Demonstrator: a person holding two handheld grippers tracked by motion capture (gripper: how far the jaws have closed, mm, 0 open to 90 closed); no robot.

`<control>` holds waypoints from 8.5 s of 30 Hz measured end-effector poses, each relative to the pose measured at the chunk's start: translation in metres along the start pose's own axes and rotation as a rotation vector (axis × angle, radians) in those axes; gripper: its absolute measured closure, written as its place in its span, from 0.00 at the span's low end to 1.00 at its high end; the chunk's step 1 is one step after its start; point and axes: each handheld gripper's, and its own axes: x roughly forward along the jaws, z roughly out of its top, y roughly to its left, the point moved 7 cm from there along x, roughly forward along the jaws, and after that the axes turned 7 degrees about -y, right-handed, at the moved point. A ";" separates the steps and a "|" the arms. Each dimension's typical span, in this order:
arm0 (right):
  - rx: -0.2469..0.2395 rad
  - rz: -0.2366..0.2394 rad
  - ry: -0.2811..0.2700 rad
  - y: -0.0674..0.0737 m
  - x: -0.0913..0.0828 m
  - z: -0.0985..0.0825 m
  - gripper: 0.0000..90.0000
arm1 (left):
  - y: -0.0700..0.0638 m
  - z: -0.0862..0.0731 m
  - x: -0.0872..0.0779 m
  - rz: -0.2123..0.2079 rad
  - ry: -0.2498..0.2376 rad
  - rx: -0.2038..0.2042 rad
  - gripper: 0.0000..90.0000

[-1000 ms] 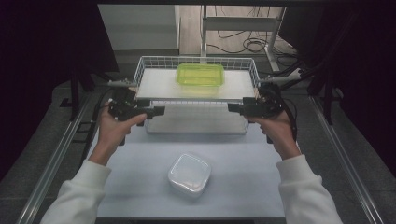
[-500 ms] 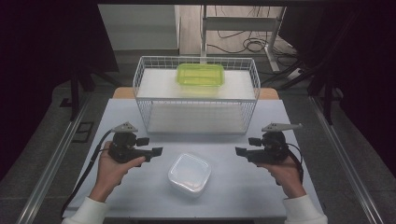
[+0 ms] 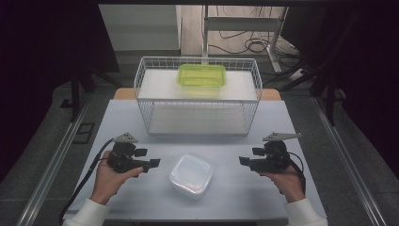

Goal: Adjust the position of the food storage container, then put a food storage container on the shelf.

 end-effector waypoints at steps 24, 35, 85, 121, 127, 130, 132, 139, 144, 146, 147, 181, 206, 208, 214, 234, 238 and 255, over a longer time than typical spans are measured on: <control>0.028 0.011 0.000 -0.003 0.001 -0.004 0.32 | -0.021 -0.023 0.006 -0.048 0.127 0.085 0.33; 0.035 0.005 0.004 -0.006 0.002 -0.007 0.32 | -0.048 -0.038 0.015 -0.140 0.196 0.105 0.52; 0.071 0.017 0.043 -0.007 0.014 -0.014 0.32 | -0.118 -0.037 0.120 -0.267 0.337 0.158 1.00; 0.100 0.037 0.002 -0.004 0.009 -0.010 0.26 | -0.055 -0.002 0.020 -0.115 0.053 -0.064 0.36; 0.083 0.032 -0.004 -0.001 0.010 -0.009 0.26 | -0.046 -0.001 0.018 -0.124 0.037 -0.111 0.35; 0.068 0.041 -0.014 0.003 0.010 -0.007 0.27 | -0.044 -0.004 0.021 -0.100 0.042 -0.097 0.35; 0.062 0.049 -0.018 0.005 0.012 -0.005 0.28 | -0.043 -0.005 0.024 -0.095 0.051 -0.094 0.34; 0.072 0.085 -0.009 0.013 0.017 -0.006 0.28 | -0.041 -0.004 0.030 -0.105 0.044 -0.116 0.34; 0.081 0.101 0.000 0.017 0.020 -0.006 0.31 | -0.038 -0.004 0.037 -0.125 0.045 -0.147 0.34; 0.082 0.110 0.010 0.020 0.021 -0.007 0.32 | -0.038 -0.003 0.040 -0.136 0.041 -0.162 0.34; 0.082 0.113 0.012 0.020 0.022 -0.007 0.32 | -0.037 -0.002 0.041 -0.143 0.041 -0.172 0.34; 0.316 0.217 0.068 0.034 0.068 -0.022 0.49 | -0.021 -0.011 0.072 -0.223 0.067 -0.384 0.43; 0.494 0.282 0.079 0.039 0.078 -0.028 0.80 | -0.026 -0.019 0.077 -0.301 0.073 -0.455 0.79; 0.504 0.293 0.072 0.040 0.075 -0.027 0.82 | -0.027 -0.018 0.074 -0.294 0.066 -0.445 0.81; 0.485 0.300 0.043 0.042 0.070 -0.025 0.87 | -0.028 -0.016 0.069 -0.286 0.038 -0.419 0.86; 0.320 0.314 -0.074 0.057 0.048 0.001 0.89 | -0.039 0.004 0.042 -0.273 -0.070 -0.320 0.88; 0.294 0.316 -0.090 0.061 0.044 0.006 0.88 | -0.040 0.007 0.037 -0.278 -0.084 -0.315 0.88; 0.224 0.326 -0.158 0.066 0.027 0.022 0.88 | -0.051 0.026 0.019 -0.295 -0.140 -0.256 0.88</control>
